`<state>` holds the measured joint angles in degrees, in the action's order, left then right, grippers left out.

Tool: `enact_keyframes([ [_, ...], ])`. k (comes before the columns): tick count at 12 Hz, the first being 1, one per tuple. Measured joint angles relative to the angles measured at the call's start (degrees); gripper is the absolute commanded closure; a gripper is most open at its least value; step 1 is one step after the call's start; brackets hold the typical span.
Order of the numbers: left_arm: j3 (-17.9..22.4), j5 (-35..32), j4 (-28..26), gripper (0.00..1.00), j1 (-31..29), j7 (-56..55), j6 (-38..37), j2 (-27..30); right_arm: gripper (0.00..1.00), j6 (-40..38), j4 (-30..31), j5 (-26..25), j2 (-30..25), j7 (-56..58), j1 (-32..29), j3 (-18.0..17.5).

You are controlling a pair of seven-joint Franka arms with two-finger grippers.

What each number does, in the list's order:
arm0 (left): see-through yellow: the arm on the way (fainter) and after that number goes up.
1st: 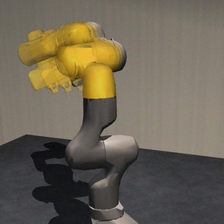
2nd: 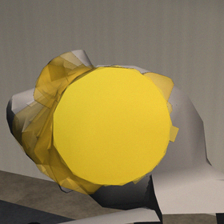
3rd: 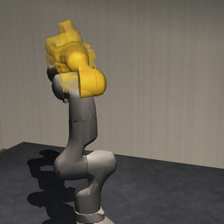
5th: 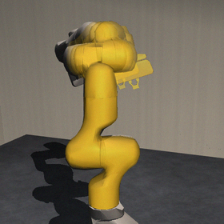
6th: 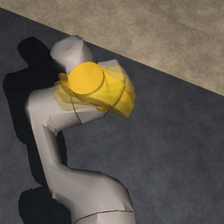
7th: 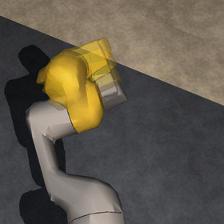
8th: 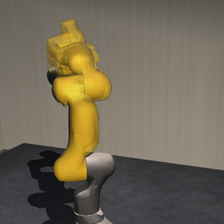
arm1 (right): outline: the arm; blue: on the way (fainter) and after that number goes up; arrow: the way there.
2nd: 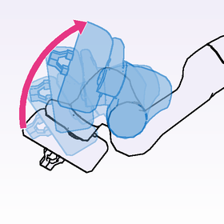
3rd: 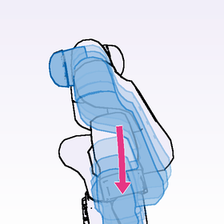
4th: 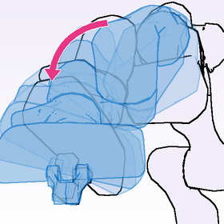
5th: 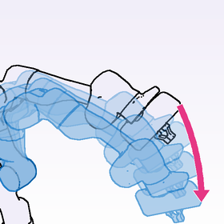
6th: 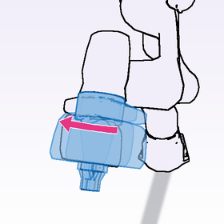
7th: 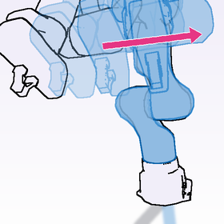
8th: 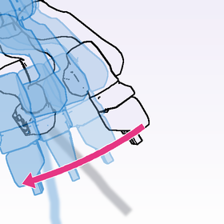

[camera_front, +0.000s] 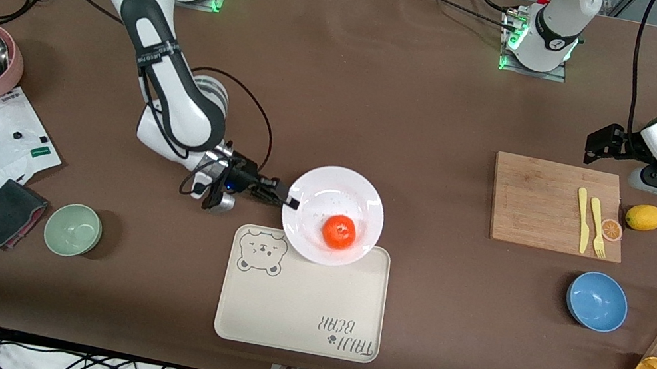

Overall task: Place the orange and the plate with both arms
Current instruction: 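Move the plate with the right gripper onto the bear placemat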

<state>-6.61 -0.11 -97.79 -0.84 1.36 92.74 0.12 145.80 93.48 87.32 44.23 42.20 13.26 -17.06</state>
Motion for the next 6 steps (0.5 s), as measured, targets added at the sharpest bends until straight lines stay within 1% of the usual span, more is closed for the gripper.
enact_keyframes([
  [1, 0.0, 0.0, -0.01, 0.0, 0.0, 0.0, 0.0, 0.0, 1.0, -0.04, -4.44, -2.32, 3.12, -2.52, 0.05, 0.54],
  [3, 0.01, 0.0, -0.03, 0.0, 0.0, 0.0, 0.0, 0.0, 1.0, -0.38, -13.96, -9.6, 9.21, -10.15, 0.06, 1.74],
  [4, 0.0, 0.0, -0.03, 0.0, 0.01, 0.0, 0.0, 0.0, 1.0, -1.1, -18.31, -12.32, 11.75, -13.45, 0.29, 2.55],
  [6, 0.0, 0.0, -0.04, 0.0, 0.01, 0.0, 0.0, 0.0, 1.0, -4.12, -24.54, -14.37, 15.47, -16.63, 1.05, 5.74],
])
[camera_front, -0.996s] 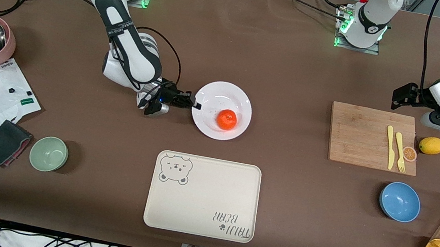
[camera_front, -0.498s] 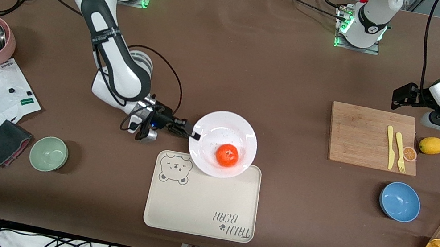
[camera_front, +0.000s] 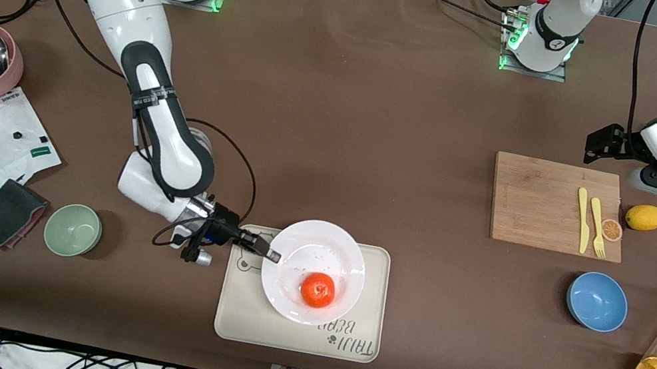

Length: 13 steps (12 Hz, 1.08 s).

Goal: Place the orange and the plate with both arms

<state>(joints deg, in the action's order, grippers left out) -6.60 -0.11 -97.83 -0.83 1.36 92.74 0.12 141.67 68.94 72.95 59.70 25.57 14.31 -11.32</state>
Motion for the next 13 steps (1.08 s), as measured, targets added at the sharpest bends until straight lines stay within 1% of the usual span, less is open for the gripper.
enact_keyframes([
  [2, 0.0, 0.0, 0.0, 0.0, 0.0, 0.0, 0.0, 0.0, 1.0, -2.21, -3.48, -0.08, 3.28, -0.27, 0.02, 1.94],
  [5, 0.0, 0.0, -0.01, 0.0, 0.02, 0.0, 0.0, 0.0, 1.0, -2.47, -5.34, -0.11, 5.86, -0.27, 0.35, 2.09],
  [7, 0.0, 0.0, -0.01, 0.0, 0.02, 0.0, 0.0, 0.0, 0.68, -2.47, -5.42, -0.14, 5.94, -0.28, 0.83, 2.1],
  [8, 0.0, 0.0, -0.01, 0.0, 0.02, 0.0, 0.0, 0.0, 0.56, -2.46, -5.56, -0.36, 5.94, -0.27, 0.96, 2.18],
  [10, 0.0, 0.0, -0.01, 0.0, 0.02, 0.0, 0.0, 0.0, 0.48, -2.47, -6.0, -2.33, 5.93, -0.28, 0.97, 2.57],
  [12, 0.0, 0.0, -0.01, 0.0, 0.02, 0.0, 0.0, 0.0, 0.47, -2.47, -6.47, -5.4, 5.91, -0.31, 0.96, 2.63],
  [13, 0.0, 0.0, -0.01, 0.0, 0.02, 0.0, 0.0, 0.0, 0.47, -2.49, -6.57, -8.46, 5.74, -0.49, 0.92, 2.64],
])
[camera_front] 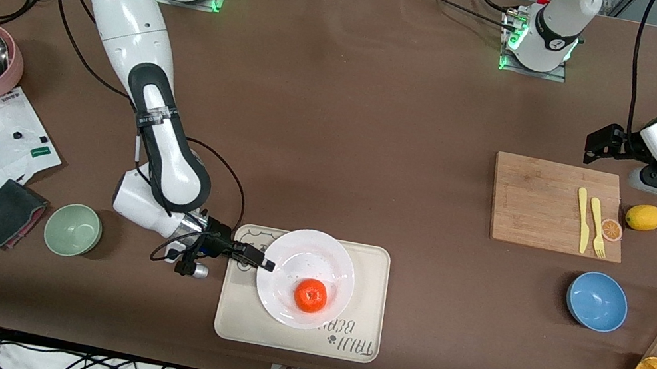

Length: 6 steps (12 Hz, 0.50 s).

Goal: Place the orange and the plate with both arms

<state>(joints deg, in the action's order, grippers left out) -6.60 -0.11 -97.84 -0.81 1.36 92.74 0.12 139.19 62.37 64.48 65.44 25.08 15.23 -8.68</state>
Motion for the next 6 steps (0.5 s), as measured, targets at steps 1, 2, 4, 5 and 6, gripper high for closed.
enact_keyframes([
  [1, 0.0, 0.0, 0.0, 0.0, 0.0, 0.0, 0.0, 0.0, 0.47, -0.05, 0.24, -3.12, -0.58, -0.68, -0.05, 0.0],
  [2, 0.0, 0.0, -0.01, 0.0, 0.0, 0.0, 0.0, 0.0, 0.47, -0.15, 1.29, -4.91, -1.94, -1.01, -0.12, 0.02],
  [4, 0.0, 0.0, -0.02, 0.0, 0.01, 0.0, 0.0, 0.0, 0.47, -0.96, 5.57, -7.45, -6.71, -1.14, -0.33, 0.24],
  [5, 0.0, 0.0, -0.03, 0.0, 0.01, 0.0, 0.0, 0.0, 0.47, -1.67, 7.96, -8.73, -9.6, -1.26, -0.43, 0.31],
  [6, 0.0, 0.0, -0.04, 0.0, 0.01, 0.0, 0.0, 0.0, 0.48, -2.65, 10.7, -10.73, -12.97, -1.48, -0.52, 0.35],
])
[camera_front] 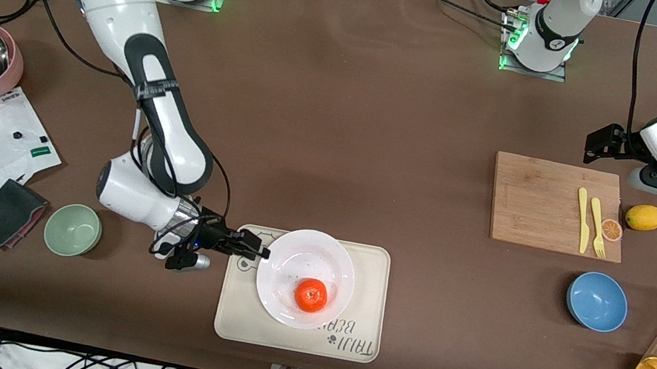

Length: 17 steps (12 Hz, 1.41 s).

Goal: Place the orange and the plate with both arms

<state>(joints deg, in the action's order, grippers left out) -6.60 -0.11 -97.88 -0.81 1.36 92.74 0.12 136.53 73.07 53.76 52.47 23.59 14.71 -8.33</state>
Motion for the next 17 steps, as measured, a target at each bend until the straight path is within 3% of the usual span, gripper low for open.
enact_keyframes([
  [3, 0.0, 0.0, -0.04, 0.0, 0.01, 0.0, 0.0, 0.0, 0.47, -4.33, 12.06, -12.48, -13.04, -0.97, -1.24, 0.59],
  [5, 0.0, 0.0, -0.05, 0.0, 0.03, 0.0, 0.0, 0.0, 0.4, -12.24, 20.01, -22.13, -23.34, -1.03, -2.03, 4.47],
  [7, 0.0, 0.0, -0.07, 0.0, 0.03, 0.0, 0.0, 0.0, 0.39, -24.48, 23.97, -32.33, -32.99, -0.84, -2.95, 9.2],
  [9, 0.0, 0.0, -0.08, 0.0, 0.03, 0.0, 0.0, 0.0, 0.38, -33.96, 24.98, -40.39, -40.7, -1.33, -3.6, 11.38],
  [10, 0.0, 0.0, -0.09, 0.0, 0.03, 0.0, 0.0, 0.0, 0.38, -37.04, 25.14, -43.36, -43.67, -2.22, -3.64, 11.9],
  [12, 0.0, 0.0, -0.09, 0.0, 0.04, 0.0, 0.0, 0.0, 0.0, -43.15, 24.97, -48.53, -48.39, -6.36, -3.64, 12.14],
  [17, 0.0, 0.0, -0.09, 0.0, 0.04, 0.0, 0.0, 0.0, 0.0, -48.13, 22.6, -52.62, -52.56, -9.67, -3.64, 13.82],
])
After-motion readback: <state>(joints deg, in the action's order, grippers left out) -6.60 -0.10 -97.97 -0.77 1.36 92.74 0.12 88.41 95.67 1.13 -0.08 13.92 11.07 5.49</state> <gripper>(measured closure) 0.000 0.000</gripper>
